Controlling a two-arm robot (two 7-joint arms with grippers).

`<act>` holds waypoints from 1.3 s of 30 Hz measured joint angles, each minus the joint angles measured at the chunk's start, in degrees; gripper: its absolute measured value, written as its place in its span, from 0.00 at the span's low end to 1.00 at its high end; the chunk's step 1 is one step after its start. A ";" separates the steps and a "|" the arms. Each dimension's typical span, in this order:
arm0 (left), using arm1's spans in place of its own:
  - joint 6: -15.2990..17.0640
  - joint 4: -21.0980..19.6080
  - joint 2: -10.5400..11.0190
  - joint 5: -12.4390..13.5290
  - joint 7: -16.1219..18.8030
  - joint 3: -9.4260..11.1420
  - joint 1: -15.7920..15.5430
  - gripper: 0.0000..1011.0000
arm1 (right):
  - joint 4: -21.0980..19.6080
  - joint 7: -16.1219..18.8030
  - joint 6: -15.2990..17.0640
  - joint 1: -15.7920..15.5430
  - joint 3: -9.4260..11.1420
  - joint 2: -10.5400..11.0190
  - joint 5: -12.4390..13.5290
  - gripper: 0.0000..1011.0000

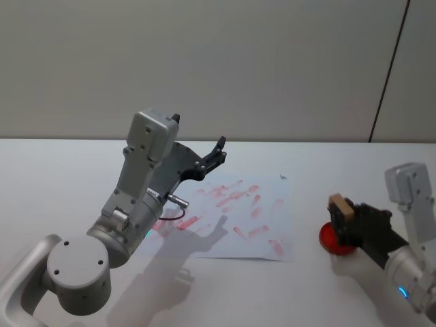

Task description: Use the one hand to pick up the stamp and affix it onto the A4 paper.

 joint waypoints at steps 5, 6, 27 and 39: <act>0.00 0.00 0.00 0.00 0.00 0.00 0.00 0.99 | 0.60 2.18 -2.18 1.81 -0.24 -1.06 0.17 0.22; 0.00 0.00 0.00 0.00 0.00 0.00 0.00 0.99 | 0.88 2.95 -2.64 2.34 -0.37 -1.40 0.18 0.22; 0.00 0.00 0.00 0.00 0.00 0.00 0.00 0.99 | 10.20 13.91 0.22 11.04 -4.00 -7.02 -5.13 0.22; 0.00 0.00 0.00 0.00 0.00 0.00 0.00 0.99 | 16.18 15.68 4.24 13.80 -6.01 -9.10 -9.63 0.22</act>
